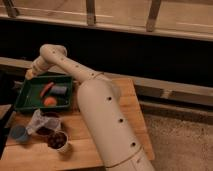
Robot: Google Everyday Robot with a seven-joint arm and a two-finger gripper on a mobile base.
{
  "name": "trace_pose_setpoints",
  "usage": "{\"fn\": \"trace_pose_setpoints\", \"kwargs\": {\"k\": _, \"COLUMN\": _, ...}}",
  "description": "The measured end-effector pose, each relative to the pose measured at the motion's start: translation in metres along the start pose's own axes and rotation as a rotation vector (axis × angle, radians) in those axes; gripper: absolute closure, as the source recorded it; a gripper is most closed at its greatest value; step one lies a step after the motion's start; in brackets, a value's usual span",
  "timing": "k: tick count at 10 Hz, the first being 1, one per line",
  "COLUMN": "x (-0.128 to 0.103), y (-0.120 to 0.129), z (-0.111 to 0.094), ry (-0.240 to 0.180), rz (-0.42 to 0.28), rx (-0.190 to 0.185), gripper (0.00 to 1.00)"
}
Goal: Place pepper in tray
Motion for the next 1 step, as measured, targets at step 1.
{"fn": "trace_pose_setpoints", "kwargs": {"k": 1, "x": 0.0001, "y": -0.0002, "z": -0.0001, "ry": 0.0, "rz": 0.0, "rx": 0.0, "gripper": 0.58}}
